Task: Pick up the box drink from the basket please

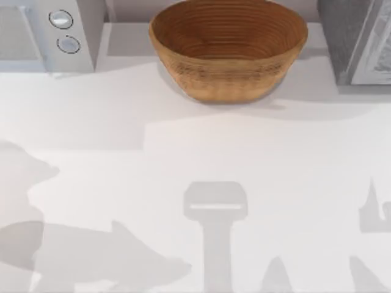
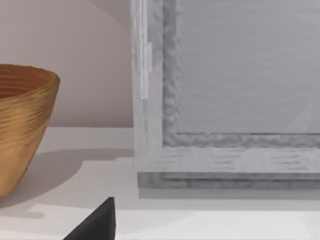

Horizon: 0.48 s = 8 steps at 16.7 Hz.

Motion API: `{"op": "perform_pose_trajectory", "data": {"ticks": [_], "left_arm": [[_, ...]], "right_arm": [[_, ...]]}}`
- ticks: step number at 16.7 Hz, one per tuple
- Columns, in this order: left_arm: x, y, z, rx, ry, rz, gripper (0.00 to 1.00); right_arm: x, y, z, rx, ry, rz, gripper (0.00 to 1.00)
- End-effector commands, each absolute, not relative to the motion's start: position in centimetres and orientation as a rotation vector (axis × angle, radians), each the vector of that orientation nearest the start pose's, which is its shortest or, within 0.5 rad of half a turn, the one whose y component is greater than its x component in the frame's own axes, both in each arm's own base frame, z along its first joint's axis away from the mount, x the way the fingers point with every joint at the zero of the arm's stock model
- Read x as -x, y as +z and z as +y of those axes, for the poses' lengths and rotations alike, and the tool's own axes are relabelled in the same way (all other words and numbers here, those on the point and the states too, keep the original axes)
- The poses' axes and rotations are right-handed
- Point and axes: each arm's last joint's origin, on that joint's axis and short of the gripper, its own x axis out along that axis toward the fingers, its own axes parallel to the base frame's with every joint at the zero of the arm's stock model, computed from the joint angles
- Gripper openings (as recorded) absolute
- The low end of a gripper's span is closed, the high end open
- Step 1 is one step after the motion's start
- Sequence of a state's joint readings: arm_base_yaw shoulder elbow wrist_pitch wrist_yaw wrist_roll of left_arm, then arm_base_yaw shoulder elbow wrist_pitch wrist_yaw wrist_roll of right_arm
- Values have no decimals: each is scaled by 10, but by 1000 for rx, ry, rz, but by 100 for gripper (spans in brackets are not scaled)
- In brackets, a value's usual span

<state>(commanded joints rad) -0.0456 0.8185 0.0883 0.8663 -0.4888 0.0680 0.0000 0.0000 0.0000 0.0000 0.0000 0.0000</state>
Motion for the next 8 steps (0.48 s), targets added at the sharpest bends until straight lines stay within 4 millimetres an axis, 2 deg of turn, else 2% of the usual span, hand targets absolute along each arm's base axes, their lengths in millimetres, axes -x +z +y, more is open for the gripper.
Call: {"op": "perform_pose_trajectory", "data": {"ticks": [8], "left_arm": [[-165, 183, 7, -23, 469, -107, 0]], "right_arm": [[-106, 160, -1, 0, 0, 0, 100]]}}
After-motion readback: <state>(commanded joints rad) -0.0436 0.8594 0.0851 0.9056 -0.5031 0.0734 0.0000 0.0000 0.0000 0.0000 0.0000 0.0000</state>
